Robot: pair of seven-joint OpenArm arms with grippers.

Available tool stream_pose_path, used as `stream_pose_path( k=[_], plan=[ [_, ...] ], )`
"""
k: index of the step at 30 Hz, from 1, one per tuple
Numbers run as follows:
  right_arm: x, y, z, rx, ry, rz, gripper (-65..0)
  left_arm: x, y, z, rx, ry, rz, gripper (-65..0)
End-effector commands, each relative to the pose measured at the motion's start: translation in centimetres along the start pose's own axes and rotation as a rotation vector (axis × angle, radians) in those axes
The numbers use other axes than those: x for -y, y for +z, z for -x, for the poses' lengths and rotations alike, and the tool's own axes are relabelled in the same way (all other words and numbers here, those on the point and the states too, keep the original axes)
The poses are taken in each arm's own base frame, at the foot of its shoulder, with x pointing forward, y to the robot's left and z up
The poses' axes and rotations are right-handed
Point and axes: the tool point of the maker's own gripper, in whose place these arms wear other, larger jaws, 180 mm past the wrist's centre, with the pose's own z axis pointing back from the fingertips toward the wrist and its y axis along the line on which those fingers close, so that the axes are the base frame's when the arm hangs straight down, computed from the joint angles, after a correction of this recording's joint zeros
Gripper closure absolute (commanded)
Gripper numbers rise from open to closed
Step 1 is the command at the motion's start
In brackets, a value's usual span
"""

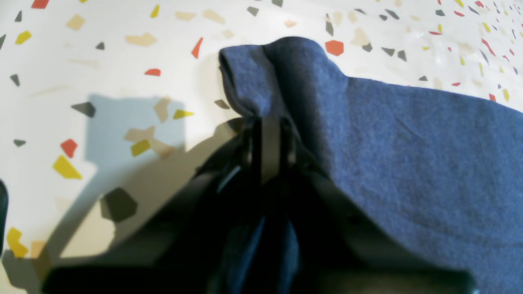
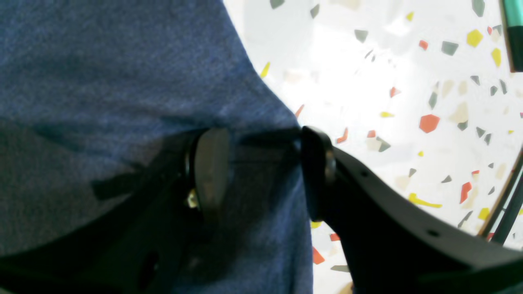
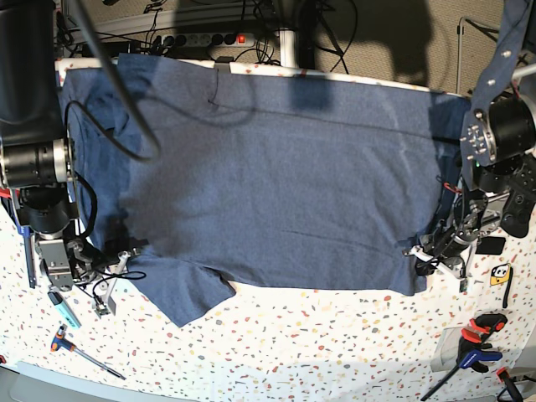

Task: Fold the T-shirt properly
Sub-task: 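Move both grippers to the shirt's hem corners and grasp them, then lift the hem with both grippers and fold it onto the collar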

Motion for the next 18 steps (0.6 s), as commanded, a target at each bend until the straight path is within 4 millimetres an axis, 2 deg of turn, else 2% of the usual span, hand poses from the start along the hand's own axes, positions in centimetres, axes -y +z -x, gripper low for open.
stream_pose_path(
  k=[1,7,12,16,18],
  plan=[
    [2.1,1.3,-3.0,0.071,-0.016,0.04,-28.6,0.2,0.1,2.1,-0.105,-0.028,0.006,0.0],
    [4.1,1.8,-2.6,0.075,-0.041,0.086,-28.6,0.2,0.1,2.0,-0.103,-0.028,0.006,0.0],
    [5.5,2.2,-1.4,0.067,-0.097,0.09,-28.6,0.2,0.1,2.0,-0.103,-0.028,0.006,0.0],
    [4.2,1.7,-0.5,0.05,-0.122,0.032,-27.7,0.2,0.0,1.9,-0.096,-0.028,0.007,0.0],
    [3.3,1.3,0.2,0.039,-0.127,0.007,-24.2,0.2,0.0,1.9,-0.097,-0.028,0.006,0.0]
  ],
)
